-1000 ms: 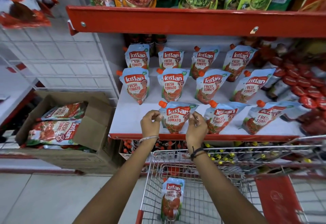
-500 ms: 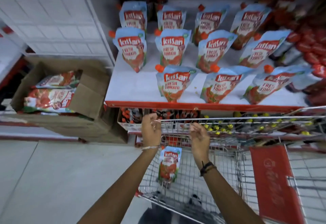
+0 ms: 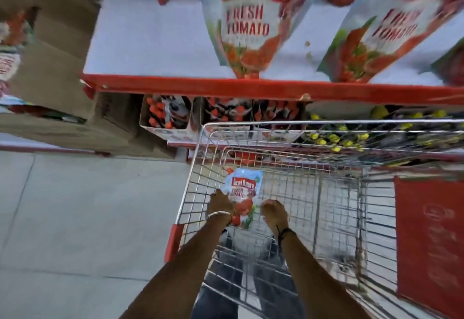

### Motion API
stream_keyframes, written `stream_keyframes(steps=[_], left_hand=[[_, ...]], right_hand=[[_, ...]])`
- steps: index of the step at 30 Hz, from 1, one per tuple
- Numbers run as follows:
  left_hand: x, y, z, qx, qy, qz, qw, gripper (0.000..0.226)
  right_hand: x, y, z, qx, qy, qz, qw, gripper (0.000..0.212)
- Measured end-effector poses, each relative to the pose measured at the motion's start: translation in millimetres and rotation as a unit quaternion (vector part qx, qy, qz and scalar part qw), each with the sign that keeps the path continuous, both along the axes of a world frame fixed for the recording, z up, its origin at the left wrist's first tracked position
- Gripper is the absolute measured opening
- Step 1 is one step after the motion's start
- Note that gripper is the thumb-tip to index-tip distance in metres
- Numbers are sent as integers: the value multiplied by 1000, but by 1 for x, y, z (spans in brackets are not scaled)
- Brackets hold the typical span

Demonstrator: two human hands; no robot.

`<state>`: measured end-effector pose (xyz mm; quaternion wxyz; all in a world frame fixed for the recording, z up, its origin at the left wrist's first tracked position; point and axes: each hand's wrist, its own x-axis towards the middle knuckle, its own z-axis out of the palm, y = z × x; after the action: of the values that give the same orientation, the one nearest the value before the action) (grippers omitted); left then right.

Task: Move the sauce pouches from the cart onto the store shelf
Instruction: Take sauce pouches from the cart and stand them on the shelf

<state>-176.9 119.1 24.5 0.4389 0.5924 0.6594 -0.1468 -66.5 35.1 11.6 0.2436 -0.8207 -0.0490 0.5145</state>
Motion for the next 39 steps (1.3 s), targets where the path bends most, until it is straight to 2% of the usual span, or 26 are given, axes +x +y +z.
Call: stream_keyframes(steps=[6, 9, 13, 18, 21, 23, 25, 28, 33, 39], left_hand=[[10, -6, -27, 3, -12, 47, 999, 34], [16, -9, -32, 19, 3, 77, 997, 33], [16, -10, -40, -11, 13, 104, 994, 27], [21, -14, -59, -36, -43, 171, 984, 15], [38, -14, -57, -27, -61, 167, 984, 18], [46, -9, -52, 6, -38, 178, 983, 22], [47, -2, -51, 27, -31, 204, 978, 25], [41, 4, -57, 19, -12, 193, 981, 25], [36, 1, -66, 53, -10, 141, 989, 22], [41, -6, -59, -1, -43, 242, 969, 21]], right_hand=[[-2, 10, -42, -47, -10, 48, 998, 31], [-4, 12, -48, -48, -10, 20, 999, 28], [4, 8, -52, -33, -37, -24, 999, 21], [22, -6, -59, -15, -62, -38, 997, 15], [24, -8, -58, -16, -56, -26, 998, 11], [25, -6, -55, -21, -57, -24, 998, 11], [27, -4, -57, -29, -66, -15, 997, 16], [33, 0, -63, -29, -84, 2, 996, 22], [32, 7, -74, 2, -76, -72, 994, 21], [33, -3, -72, 22, -59, -154, 986, 13]])
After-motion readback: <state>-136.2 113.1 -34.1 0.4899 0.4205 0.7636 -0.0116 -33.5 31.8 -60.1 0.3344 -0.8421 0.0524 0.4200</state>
